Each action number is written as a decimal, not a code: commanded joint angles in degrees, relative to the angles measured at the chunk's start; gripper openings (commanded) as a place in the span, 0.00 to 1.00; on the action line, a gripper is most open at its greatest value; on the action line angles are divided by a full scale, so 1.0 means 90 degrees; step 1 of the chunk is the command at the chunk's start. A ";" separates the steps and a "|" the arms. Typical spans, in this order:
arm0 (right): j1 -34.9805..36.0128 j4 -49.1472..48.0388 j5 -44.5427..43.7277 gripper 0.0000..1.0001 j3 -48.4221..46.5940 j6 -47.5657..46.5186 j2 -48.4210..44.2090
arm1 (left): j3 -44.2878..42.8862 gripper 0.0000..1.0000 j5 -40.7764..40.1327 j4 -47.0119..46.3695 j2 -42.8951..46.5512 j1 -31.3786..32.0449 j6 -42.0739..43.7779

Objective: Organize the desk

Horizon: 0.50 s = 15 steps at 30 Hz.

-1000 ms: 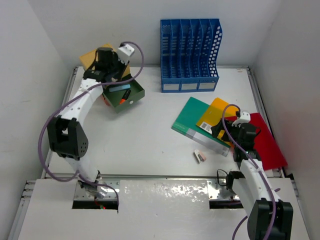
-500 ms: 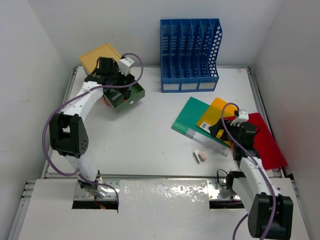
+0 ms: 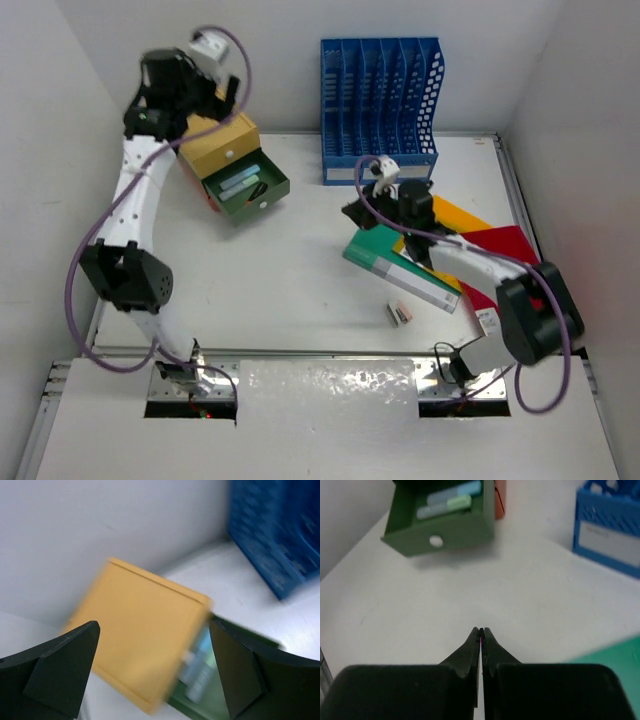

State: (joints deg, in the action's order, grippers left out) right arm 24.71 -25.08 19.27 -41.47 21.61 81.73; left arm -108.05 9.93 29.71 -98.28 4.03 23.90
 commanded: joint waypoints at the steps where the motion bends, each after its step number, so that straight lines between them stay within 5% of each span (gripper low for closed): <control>1: 0.0300 -0.0661 -0.0119 0.00 -0.0946 0.0197 0.1169 | -0.1692 0.90 -0.0089 0.0466 -0.1176 -0.1031 -0.0819; 4: 0.0740 -0.0690 -0.0168 0.00 -0.2242 0.0197 0.2244 | -0.2418 0.90 -0.0088 0.0732 -0.1940 -0.1297 -0.1064; 15: 0.1337 -0.0465 -0.0236 0.00 -0.5254 0.0353 0.5067 | -0.1901 0.90 -0.0098 0.0067 -0.2361 -0.1522 -0.1074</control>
State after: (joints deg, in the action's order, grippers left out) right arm 37.08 -27.31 17.74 -83.88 23.79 125.34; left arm -123.24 8.25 33.04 -120.75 -9.69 14.85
